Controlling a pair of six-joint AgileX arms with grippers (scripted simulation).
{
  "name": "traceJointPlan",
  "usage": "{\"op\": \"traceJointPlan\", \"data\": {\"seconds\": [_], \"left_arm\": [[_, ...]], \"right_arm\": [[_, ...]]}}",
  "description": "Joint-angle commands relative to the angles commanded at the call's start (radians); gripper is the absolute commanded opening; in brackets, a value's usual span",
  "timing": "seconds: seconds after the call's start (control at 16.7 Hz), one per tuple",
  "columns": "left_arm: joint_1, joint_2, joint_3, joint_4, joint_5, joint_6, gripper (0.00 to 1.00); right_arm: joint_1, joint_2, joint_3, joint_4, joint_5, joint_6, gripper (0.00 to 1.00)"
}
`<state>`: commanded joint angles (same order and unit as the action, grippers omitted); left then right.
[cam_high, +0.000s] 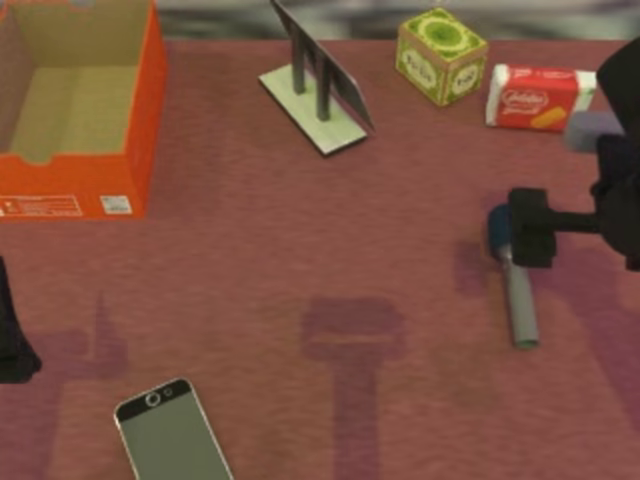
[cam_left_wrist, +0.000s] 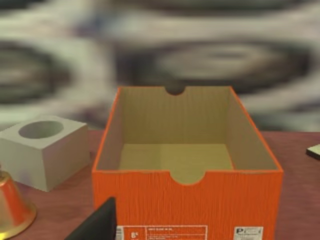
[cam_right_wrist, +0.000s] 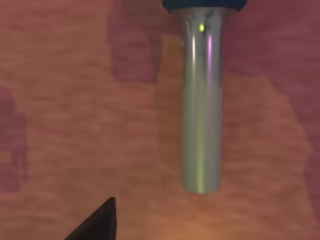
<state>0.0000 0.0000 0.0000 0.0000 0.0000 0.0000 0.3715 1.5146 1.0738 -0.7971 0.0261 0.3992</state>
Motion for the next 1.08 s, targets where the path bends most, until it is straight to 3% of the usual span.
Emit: {"op": "traceJointPlan", "data": {"seconds": [0.3,0.66,0.84,1.08], "left_arm": [[0.0,0.0,0.0,0.0,0.0,0.0,1.0],[0.0,0.0,0.0,0.0,0.0,0.0,1.0],[0.0,0.0,0.0,0.0,0.0,0.0,1.0],[0.0,0.0,0.0,0.0,0.0,0.0,1.0]], "right_arm": [[0.06,0.234,0.164,-0.145,0.011,0.064,1.0],[0.061,0.256,0.178,-0.16,0.012,0.07,1.0],[0.062,0.28,0.158,-0.122,0.013,0.068,1.0],[0.059,0.372,0.084,0.054,0.013,0.066,1.0]]}}
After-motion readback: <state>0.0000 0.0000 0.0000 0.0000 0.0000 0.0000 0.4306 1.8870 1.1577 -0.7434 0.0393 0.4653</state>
